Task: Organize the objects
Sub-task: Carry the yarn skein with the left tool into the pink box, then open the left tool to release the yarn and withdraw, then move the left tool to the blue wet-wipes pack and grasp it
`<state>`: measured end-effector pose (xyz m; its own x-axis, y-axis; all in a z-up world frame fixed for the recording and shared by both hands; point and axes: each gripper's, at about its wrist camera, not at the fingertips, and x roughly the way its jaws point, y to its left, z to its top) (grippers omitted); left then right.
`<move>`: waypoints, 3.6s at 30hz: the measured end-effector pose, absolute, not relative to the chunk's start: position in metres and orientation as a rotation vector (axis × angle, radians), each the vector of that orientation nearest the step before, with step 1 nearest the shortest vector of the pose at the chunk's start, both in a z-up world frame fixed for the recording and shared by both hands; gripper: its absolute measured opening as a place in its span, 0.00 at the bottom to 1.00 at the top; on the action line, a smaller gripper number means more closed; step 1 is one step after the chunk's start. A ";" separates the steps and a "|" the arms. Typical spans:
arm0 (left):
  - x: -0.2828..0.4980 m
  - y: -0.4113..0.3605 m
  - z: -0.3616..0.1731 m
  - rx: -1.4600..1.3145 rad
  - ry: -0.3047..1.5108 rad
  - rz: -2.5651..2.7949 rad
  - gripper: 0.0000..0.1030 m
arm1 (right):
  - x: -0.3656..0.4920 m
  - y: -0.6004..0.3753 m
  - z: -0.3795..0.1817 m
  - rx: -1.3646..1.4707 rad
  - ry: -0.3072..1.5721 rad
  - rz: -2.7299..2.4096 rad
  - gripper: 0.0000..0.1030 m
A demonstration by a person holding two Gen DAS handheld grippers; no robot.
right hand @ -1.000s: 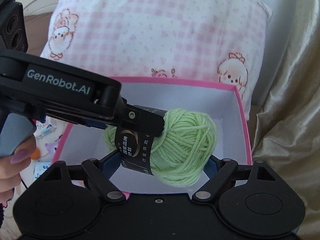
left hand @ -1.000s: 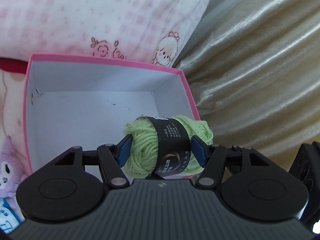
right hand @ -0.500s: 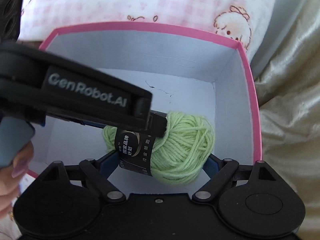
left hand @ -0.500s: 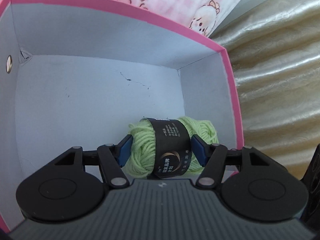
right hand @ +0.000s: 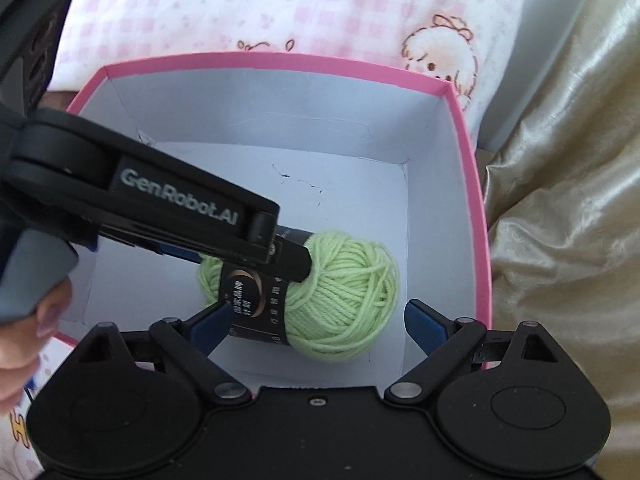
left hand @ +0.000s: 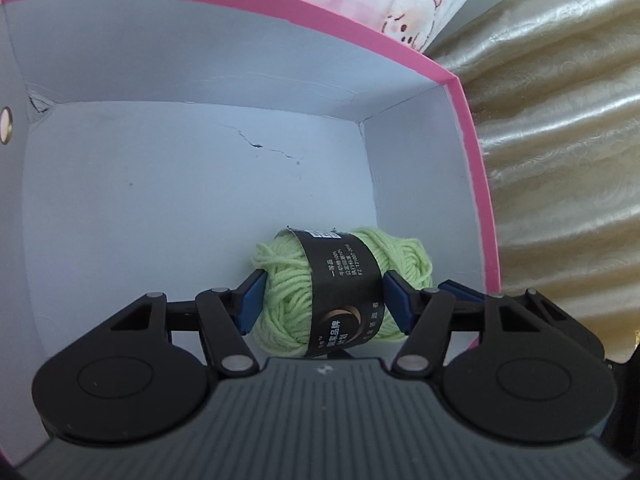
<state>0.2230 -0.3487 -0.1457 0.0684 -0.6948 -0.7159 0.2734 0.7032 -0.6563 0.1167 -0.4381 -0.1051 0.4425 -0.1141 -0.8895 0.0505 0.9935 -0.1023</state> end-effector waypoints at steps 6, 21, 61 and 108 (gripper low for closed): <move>0.217 -0.359 -0.155 -0.456 1.394 -0.778 0.58 | 0.108 -0.441 -0.107 -0.081 1.061 -0.129 0.74; 0.179 -0.319 -0.074 -0.139 1.246 -0.748 0.75 | 0.062 -0.424 -0.071 -0.120 0.918 -0.116 0.76; 0.100 -0.049 -0.055 -0.204 1.174 -0.521 0.89 | 0.009 -0.224 -0.042 -0.133 0.902 0.375 0.90; 0.103 -0.054 -0.199 -0.346 1.168 -0.486 0.35 | 0.027 -0.162 -0.203 -0.264 0.969 0.253 0.86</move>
